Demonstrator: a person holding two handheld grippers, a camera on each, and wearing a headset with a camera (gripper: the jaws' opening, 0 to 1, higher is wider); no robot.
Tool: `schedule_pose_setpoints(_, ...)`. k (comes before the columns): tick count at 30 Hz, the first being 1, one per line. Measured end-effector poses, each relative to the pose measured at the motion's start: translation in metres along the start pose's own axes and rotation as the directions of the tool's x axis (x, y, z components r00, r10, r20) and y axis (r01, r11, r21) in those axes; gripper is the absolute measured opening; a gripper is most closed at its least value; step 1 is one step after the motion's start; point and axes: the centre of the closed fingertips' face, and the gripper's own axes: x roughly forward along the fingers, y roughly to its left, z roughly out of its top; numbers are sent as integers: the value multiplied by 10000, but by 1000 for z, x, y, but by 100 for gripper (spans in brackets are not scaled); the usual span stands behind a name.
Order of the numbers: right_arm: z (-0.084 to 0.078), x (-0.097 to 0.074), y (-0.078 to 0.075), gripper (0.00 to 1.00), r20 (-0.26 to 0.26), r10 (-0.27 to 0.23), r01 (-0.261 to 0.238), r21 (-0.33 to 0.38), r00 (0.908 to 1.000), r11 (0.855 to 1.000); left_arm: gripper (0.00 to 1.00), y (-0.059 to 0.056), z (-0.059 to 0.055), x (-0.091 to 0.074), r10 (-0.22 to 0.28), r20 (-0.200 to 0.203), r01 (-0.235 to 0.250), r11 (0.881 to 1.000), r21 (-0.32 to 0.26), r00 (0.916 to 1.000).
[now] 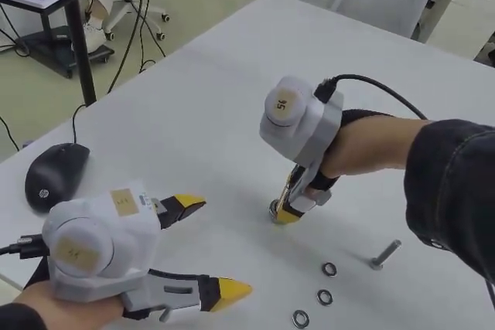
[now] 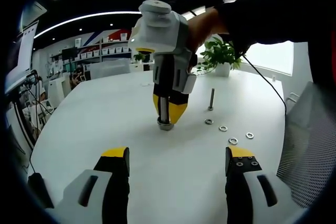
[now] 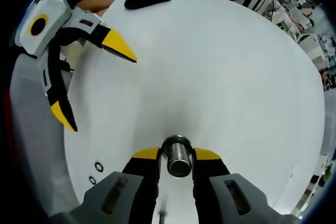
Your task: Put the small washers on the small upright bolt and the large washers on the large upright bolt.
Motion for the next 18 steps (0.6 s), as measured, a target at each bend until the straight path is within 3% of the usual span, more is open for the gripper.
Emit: schedule_pose_setpoints(18,-5,-9,-2,29,222,-169,168,49,9996,9998,74,-3,2,3,-64,-7,64,9999,92,10000)
